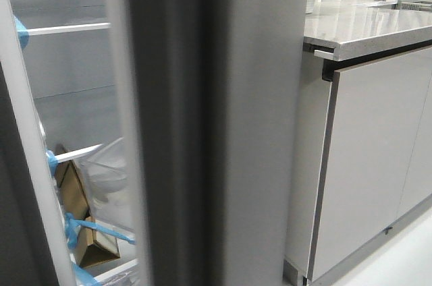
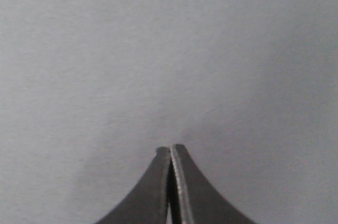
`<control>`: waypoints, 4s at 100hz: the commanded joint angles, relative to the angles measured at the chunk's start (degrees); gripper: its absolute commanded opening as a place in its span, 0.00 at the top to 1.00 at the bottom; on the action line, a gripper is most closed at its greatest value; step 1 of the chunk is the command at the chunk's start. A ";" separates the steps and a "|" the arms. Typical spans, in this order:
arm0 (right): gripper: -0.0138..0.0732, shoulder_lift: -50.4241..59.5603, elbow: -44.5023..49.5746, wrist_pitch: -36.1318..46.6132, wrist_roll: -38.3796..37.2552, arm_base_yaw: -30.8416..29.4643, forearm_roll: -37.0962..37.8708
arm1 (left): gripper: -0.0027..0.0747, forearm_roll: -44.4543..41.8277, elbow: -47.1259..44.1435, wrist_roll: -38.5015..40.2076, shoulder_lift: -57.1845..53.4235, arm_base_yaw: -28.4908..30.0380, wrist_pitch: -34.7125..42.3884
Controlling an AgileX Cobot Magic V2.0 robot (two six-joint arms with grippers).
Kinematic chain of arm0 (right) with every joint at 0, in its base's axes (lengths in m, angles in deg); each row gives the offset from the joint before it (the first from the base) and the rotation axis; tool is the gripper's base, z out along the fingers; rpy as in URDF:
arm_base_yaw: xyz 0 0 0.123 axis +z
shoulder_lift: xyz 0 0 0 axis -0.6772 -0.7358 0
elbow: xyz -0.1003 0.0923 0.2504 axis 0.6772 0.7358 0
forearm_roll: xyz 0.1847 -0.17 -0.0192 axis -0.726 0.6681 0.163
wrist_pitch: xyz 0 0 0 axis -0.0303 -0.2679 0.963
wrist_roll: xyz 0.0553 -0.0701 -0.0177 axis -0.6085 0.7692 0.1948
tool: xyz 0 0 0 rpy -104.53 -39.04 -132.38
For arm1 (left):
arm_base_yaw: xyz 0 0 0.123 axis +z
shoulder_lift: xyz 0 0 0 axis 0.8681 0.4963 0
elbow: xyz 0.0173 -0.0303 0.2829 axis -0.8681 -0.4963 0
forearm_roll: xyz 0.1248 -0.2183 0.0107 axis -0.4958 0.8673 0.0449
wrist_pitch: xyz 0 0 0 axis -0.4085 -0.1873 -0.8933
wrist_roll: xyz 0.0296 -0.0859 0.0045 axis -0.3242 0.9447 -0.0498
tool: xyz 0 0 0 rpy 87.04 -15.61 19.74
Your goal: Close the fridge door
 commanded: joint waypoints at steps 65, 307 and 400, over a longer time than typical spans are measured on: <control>0.89 -11.21 -11.47 17.63 0.96 14.96 8.73 | 0.99 0.23 -2.01 0.25 -1.05 -0.36 4.18; 0.89 17.59 4.90 7.85 0.86 -0.18 50.92 | 0.99 0.23 -2.01 0.25 -1.05 -0.36 4.18; 0.89 74.76 66.00 22.49 0.86 -8.11 69.14 | 0.99 0.23 -2.01 0.25 -1.05 -0.36 4.18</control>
